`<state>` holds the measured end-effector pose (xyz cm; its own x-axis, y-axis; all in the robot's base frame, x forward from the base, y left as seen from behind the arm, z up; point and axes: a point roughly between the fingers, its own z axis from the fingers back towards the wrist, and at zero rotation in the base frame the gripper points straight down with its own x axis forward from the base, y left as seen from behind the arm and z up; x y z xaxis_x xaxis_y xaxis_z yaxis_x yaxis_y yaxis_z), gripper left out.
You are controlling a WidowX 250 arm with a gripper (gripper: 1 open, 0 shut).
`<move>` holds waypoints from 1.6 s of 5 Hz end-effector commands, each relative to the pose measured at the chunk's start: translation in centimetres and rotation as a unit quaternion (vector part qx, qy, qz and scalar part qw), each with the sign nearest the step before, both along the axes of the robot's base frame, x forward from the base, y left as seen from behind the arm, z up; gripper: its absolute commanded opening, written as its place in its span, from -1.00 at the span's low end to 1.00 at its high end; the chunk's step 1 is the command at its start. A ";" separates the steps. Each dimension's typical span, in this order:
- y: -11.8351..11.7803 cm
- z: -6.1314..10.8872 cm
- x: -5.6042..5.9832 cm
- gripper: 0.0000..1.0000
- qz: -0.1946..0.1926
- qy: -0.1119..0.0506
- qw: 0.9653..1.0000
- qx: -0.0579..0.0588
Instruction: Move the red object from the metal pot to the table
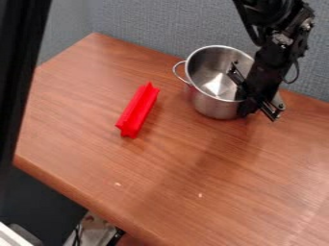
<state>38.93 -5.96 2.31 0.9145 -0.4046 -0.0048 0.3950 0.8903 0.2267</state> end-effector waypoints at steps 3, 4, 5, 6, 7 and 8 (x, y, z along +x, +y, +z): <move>0.9 0.3 -0.6 1.00 0.015 0.002 1.000 -0.013; 1.0 0.2 -0.7 -1.00 0.018 0.005 1.000 -0.017; 1.1 0.3 -0.9 -1.00 0.023 0.006 0.999 -0.021; 1.1 -0.1 -0.9 -1.00 0.024 0.010 0.999 -0.023; 1.0 -0.4 -0.9 -1.00 0.023 0.013 0.999 -0.025; 1.0 -0.8 -0.9 -1.00 0.023 0.016 0.999 -0.027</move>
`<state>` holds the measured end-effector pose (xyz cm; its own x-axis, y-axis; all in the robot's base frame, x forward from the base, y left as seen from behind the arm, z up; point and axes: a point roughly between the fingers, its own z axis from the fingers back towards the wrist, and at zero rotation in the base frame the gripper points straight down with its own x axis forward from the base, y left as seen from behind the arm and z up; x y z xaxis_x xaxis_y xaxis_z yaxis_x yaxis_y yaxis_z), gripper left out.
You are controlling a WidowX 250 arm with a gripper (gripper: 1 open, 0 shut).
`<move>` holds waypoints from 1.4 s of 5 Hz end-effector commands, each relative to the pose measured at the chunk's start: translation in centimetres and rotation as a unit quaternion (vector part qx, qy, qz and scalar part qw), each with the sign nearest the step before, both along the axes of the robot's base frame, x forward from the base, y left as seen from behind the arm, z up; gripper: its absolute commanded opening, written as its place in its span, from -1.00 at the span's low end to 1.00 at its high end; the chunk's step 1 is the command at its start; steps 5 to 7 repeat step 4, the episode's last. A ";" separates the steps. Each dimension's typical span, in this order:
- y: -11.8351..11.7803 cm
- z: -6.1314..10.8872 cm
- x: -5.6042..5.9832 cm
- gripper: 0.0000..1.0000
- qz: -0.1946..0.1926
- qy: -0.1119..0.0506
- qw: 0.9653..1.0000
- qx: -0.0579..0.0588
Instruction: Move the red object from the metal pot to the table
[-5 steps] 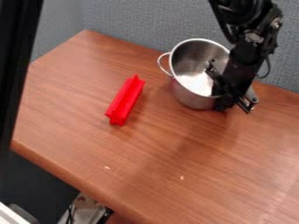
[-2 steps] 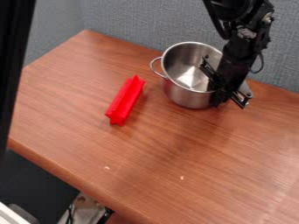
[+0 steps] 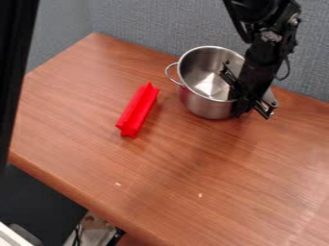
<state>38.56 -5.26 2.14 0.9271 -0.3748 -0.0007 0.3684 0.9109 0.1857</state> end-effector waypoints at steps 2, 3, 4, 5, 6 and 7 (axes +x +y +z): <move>0.2 -1.4 -0.6 -1.00 0.007 0.017 1.000 -0.011; 0.1 -1.8 -0.7 -1.00 0.007 0.021 1.000 -0.013; 0.1 -2.1 -0.7 -1.00 0.007 0.025 1.000 -0.014; 0.1 -2.1 -0.7 -1.00 0.007 0.025 1.000 -0.014; 0.1 -2.1 -0.7 -1.00 0.007 0.025 1.000 -0.014; 0.1 -2.1 -0.7 -1.00 0.007 0.025 1.000 -0.014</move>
